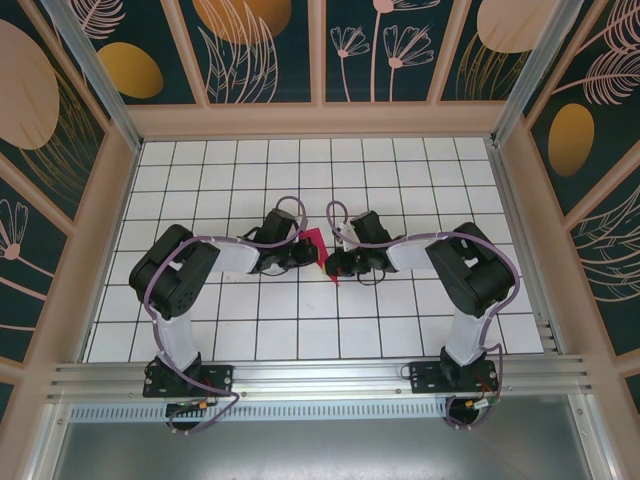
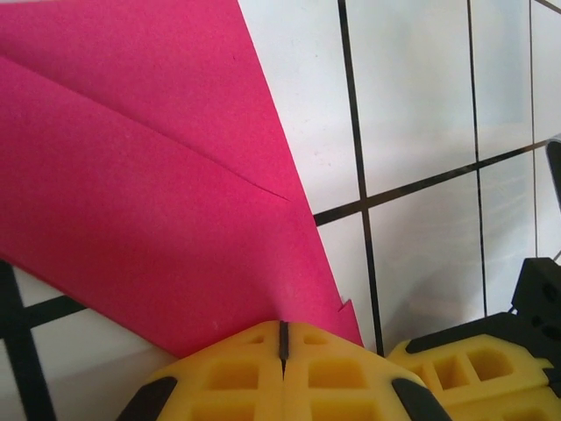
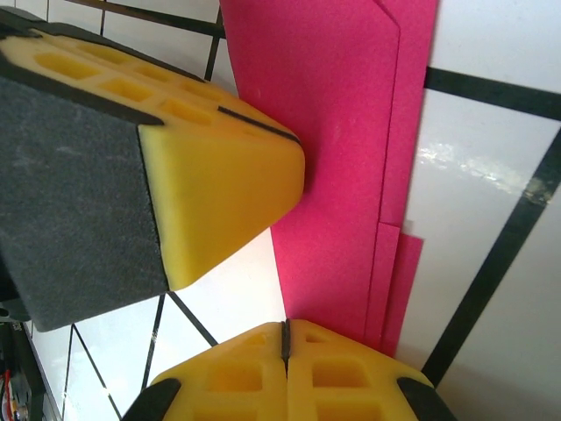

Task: Fold a paper plane with a square sheet of paper (pick it up from the middle)
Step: Fold the wing for the fifth time at the center of the table, then turn over a paper plane at the center of the table.

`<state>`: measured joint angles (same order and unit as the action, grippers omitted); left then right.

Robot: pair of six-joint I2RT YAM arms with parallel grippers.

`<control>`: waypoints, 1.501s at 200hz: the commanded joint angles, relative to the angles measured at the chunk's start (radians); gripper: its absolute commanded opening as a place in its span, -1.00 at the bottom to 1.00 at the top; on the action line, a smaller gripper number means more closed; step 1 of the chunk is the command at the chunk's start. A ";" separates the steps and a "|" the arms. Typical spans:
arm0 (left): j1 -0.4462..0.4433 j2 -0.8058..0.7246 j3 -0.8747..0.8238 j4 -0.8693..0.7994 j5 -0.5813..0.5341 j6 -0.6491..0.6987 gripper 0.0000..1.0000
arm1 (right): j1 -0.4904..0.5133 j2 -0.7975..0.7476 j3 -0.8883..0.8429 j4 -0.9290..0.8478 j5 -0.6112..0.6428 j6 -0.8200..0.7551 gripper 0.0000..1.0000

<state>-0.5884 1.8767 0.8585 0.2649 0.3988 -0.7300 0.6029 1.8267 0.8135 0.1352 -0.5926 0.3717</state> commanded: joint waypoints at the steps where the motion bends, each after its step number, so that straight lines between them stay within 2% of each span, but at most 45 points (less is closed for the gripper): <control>1: 0.037 0.036 0.014 -0.080 -0.150 0.033 -0.86 | -0.009 0.074 -0.057 -0.221 0.130 -0.024 -0.91; 83: 0.194 0.074 0.050 -0.112 -0.156 0.104 -0.85 | -0.012 0.072 -0.070 -0.219 0.133 -0.023 -0.91; 133: 0.239 0.119 0.130 -0.172 -0.209 0.144 -0.85 | -0.012 0.069 -0.072 -0.215 0.134 -0.019 -0.92; 168: 0.284 0.095 0.138 -0.185 -0.243 0.152 -0.84 | -0.012 0.061 -0.074 -0.201 0.126 -0.010 -0.91; 200: 0.290 0.055 0.172 -0.208 -0.253 0.163 -0.81 | -0.011 0.049 -0.066 -0.172 0.107 0.016 -0.89; 216: 0.291 0.014 0.177 -0.223 -0.255 0.164 -0.74 | 0.008 0.033 -0.066 -0.124 0.089 0.058 -0.88; 254: 0.289 -0.132 0.121 -0.224 -0.266 0.121 -0.46 | 0.111 0.004 -0.027 0.021 0.141 0.235 -0.80; 300: 0.241 -0.249 0.062 -0.259 -0.298 0.090 -0.07 | 0.140 -0.121 0.029 0.073 0.313 0.373 -0.25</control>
<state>-0.3157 1.6634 0.9413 0.0513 0.1406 -0.6231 0.7383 1.7954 0.8257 0.2031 -0.4137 0.6388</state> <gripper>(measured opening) 0.430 0.305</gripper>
